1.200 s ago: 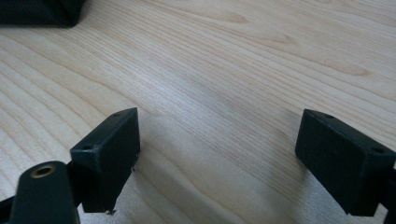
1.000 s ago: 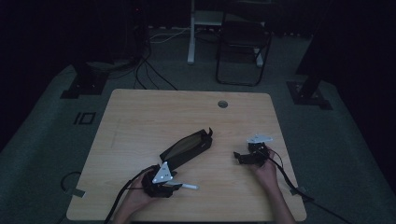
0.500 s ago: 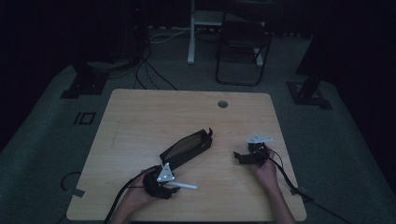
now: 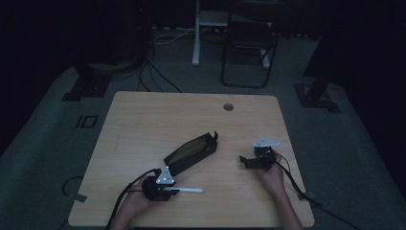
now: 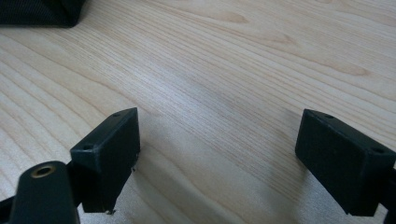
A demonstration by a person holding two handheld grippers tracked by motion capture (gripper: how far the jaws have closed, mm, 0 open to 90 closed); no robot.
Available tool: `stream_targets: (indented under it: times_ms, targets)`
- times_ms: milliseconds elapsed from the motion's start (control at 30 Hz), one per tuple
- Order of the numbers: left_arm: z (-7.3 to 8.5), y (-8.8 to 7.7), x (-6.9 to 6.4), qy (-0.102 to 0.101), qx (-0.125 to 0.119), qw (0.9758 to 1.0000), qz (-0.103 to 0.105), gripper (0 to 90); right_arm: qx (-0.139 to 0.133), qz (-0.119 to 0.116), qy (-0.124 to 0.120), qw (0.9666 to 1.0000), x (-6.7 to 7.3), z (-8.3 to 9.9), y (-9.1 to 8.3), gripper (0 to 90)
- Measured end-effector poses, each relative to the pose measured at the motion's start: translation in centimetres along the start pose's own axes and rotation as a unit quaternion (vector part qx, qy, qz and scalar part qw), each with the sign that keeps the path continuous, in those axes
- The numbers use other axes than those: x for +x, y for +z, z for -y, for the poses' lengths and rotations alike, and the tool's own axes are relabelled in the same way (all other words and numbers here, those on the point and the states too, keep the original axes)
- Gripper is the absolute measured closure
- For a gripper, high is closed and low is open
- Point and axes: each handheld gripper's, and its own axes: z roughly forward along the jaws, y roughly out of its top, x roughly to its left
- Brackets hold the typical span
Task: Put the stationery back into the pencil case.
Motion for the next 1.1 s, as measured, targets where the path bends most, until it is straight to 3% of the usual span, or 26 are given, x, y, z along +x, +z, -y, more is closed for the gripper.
stream_targets:
  times_ms: [133,967,1100]
  targets:
    - [-0.07,0.12,-0.13,0.000,-0.004,1.0000,-0.001,77.6,0.000,0.000,0.000,1.0000,0.00,0.00,0.00,14.1]
    - [-0.51,0.88,-0.45,-0.014,-0.027,0.9995,-0.005,78.6,0.000,0.000,0.000,1.0000,0.00,0.00,0.00,14.0]
    - [-0.62,0.40,-0.37,-0.021,-0.047,0.9987,-0.004,78.6,0.000,0.000,0.000,1.0000,0.00,0.00,0.00,14.0]
